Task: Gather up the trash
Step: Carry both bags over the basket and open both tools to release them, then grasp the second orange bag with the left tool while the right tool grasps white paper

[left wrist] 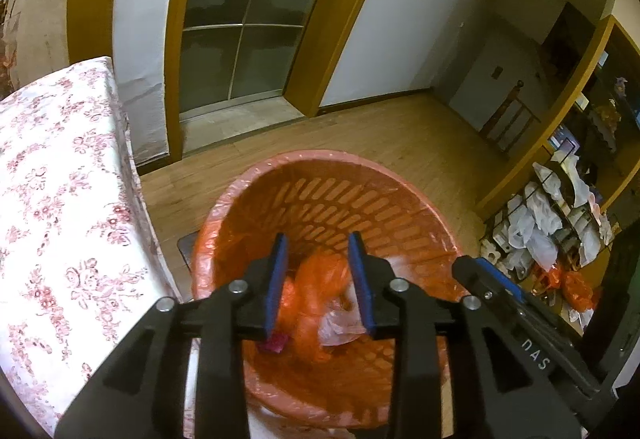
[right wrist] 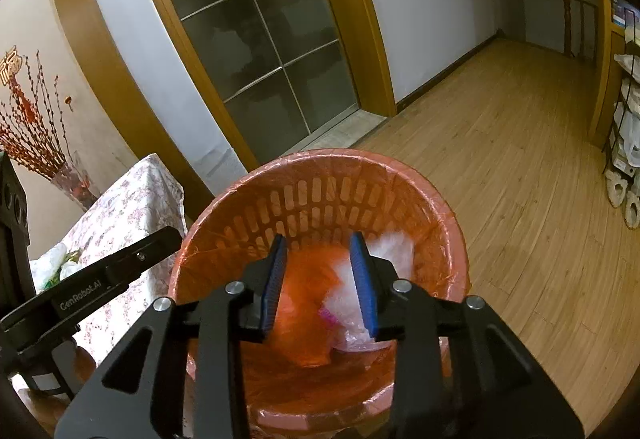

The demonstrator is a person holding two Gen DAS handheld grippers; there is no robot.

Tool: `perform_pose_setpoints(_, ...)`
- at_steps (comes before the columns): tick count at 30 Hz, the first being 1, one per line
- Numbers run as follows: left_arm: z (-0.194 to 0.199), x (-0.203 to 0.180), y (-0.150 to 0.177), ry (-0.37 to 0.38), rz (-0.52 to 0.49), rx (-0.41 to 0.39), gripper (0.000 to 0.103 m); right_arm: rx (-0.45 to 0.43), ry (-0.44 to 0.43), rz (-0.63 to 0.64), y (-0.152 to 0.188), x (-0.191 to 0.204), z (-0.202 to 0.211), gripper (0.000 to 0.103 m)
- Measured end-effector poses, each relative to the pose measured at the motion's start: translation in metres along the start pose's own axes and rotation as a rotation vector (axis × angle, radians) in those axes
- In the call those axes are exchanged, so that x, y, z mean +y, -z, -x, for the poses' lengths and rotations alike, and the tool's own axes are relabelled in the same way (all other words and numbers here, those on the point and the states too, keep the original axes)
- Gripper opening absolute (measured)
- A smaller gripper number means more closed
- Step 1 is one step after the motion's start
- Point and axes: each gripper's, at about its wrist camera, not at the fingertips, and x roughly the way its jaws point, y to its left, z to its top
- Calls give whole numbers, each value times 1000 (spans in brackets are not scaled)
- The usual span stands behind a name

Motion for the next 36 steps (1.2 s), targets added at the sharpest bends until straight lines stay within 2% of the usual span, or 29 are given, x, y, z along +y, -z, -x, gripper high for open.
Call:
perform_pose_setpoints(10,7,16,3,-43,12,-1,48,8,2,-1,1,-1,0,33)
perform_pose_setpoints(12,10,19,4,-53,15,-4,50,4,2,2,3,1,2,40)
perform_pose_setpoints(21,35,41,11,-128,22,-29,58,-4,-11,40,7,19,8,52)
perform_pose_setpoints(24,52,55,16,-177,22,-45,60,-3,-28,65,8,31,9,56)
perform_pose_setpoints(28,79,79,27,-252,35,-68,64,9,-47,97,11,47,8,57)
perform_pose_setpoints(36,161,154,58,-483,126,-144,66,55,-122,200,27,97,3,57)
